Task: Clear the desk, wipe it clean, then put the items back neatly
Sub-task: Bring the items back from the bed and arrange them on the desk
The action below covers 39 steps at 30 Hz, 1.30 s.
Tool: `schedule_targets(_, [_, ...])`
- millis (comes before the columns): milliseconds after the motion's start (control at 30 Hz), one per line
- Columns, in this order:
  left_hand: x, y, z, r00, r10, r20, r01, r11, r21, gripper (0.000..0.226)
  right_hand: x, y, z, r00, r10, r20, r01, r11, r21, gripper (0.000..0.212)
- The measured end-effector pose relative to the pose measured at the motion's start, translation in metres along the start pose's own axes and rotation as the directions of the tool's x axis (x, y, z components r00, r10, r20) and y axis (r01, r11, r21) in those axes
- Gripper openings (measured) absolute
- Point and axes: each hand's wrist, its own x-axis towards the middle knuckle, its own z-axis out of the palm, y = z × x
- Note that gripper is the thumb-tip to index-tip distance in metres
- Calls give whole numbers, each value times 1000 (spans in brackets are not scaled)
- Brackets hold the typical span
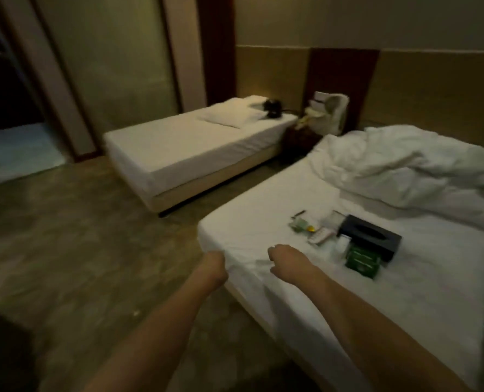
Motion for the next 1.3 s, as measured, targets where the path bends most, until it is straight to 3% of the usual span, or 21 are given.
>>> schedule_targets(267, [127, 118, 55, 938, 287, 193, -320, 932, 168, 36, 12, 125, 20, 951, 301, 73, -308, 944, 122, 26])
schedule_targets(500, [277, 184, 81, 888, 331, 320, -396, 904, 162, 38, 101, 214, 18, 864, 481, 149, -503, 839, 208, 28])
schedule_targets(700, [419, 208, 77, 896, 259, 362, -310, 947, 90, 39, 208, 286, 5, 793, 561, 237, -609, 733, 302, 28])
schedule_targets(933, [539, 200, 108, 896, 71, 439, -98, 994, 40, 36, 316, 336, 42, 680, 625, 382, -725, 497, 476, 34])
schedule_targets(1067, [588, 208, 133, 882, -25, 471, 57, 997, -54, 52, 364, 368, 71, 615, 658, 435, -768, 373, 521, 27])
schedule_targets(1133, [611, 214, 149, 882, -64, 468, 133, 984, -116, 62, 387, 388, 85, 554, 718, 422, -788, 289, 544, 24])
schedule_targets(1300, [657, 223, 199, 867, -159, 472, 277, 942, -190, 74, 429, 432, 117, 334, 825, 456, -743, -67, 666, 12])
